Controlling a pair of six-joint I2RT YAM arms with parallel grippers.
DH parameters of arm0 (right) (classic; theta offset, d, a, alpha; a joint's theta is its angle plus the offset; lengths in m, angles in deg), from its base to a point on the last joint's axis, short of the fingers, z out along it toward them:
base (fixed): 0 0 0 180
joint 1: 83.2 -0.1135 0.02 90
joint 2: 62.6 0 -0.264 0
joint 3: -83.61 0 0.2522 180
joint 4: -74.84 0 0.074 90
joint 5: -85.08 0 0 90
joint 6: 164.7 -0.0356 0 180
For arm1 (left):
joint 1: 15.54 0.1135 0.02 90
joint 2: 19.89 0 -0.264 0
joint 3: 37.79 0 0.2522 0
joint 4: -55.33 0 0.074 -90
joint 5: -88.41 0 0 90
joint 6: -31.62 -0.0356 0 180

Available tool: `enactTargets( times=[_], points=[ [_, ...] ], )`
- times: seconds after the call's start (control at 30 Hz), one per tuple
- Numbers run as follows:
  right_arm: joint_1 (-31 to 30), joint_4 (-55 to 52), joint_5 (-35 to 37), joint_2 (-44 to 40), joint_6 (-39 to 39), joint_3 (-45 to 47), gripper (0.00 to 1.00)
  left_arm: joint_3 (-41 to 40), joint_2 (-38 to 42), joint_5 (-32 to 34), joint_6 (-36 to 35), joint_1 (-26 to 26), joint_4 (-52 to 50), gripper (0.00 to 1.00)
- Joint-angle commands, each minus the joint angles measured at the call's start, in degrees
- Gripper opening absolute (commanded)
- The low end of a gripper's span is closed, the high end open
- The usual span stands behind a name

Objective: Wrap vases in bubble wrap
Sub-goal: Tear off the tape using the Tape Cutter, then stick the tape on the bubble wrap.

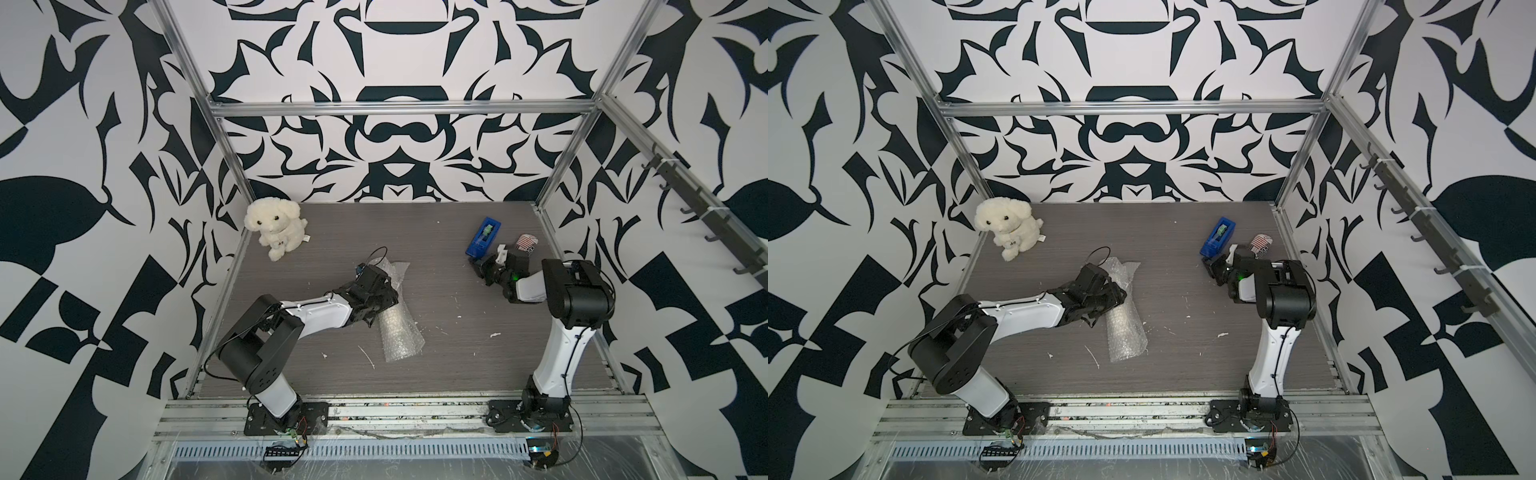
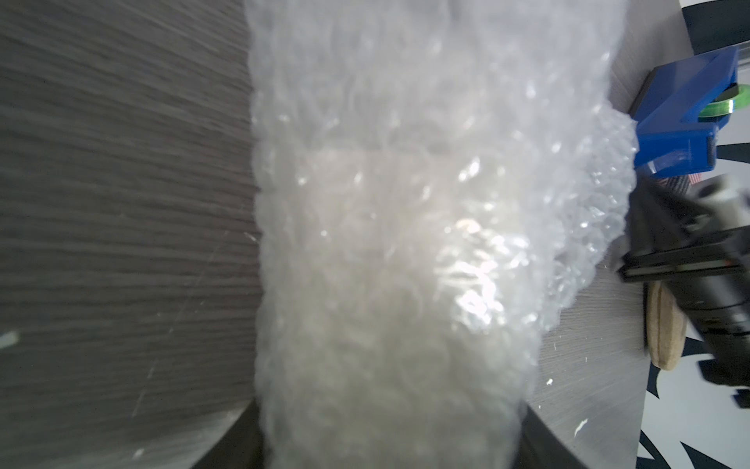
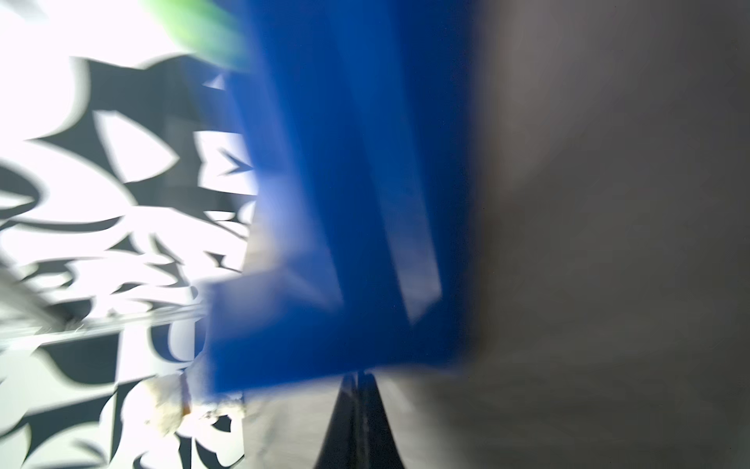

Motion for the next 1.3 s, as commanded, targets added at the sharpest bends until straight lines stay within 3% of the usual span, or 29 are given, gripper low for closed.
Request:
enactTargets(
  times=[0.0,0.1,0.3,0.57,0.77,0.9,1.07,1.17,1.27],
  points=[
    [-1.1,-11.1,1.7,3.2,-3.8,4.0,0.0,-0.3,1.4,0.7,-0.9,-0.1,3.0,0.24],
    [-1.3,-10.4,2.3,1.4,-5.2,5.3,0.0,-0.3,1.4,0.7,-1.1,-0.1,3.0,0.24],
    [-2.7,-11.8,0.9,-5.7,-0.8,4.5,0.0,-0.4,1.9,1.0,-1.7,-0.1,2.7,0.24],
    [-9.3,-17.3,-3.4,-25.3,2.6,4.9,0.0,-1.1,2.3,0.7,-1.1,-0.1,3.8,0.24],
    [-16.1,-42.1,-7.6,-39.6,23.1,-1.4,0.0,-1.6,2.2,0.4,-1.2,-0.1,4.8,0.24],
    [-16.4,-44.4,-19.3,-42.9,29.8,-1.2,0.0,-1.4,2.0,0.0,-1.6,-0.1,5.2,0.24],
    [-17.9,-57.5,-30.9,-43.3,42.8,-5.9,0.0,-1.3,1.8,-0.5,-2.3,-0.1,5.4,0.24],
    [-20.6,-62.8,-32.5,-46.1,52.5,-6.8,0.0,-1.6,1.9,-0.8,-2.3,-0.1,5.8,0.24],
    [-23.1,-60.6,-32.2,-50.4,57.0,-3.9,0.0,-1.8,2.2,-0.9,-2.4,-0.3,5.9,0.24]
  ],
)
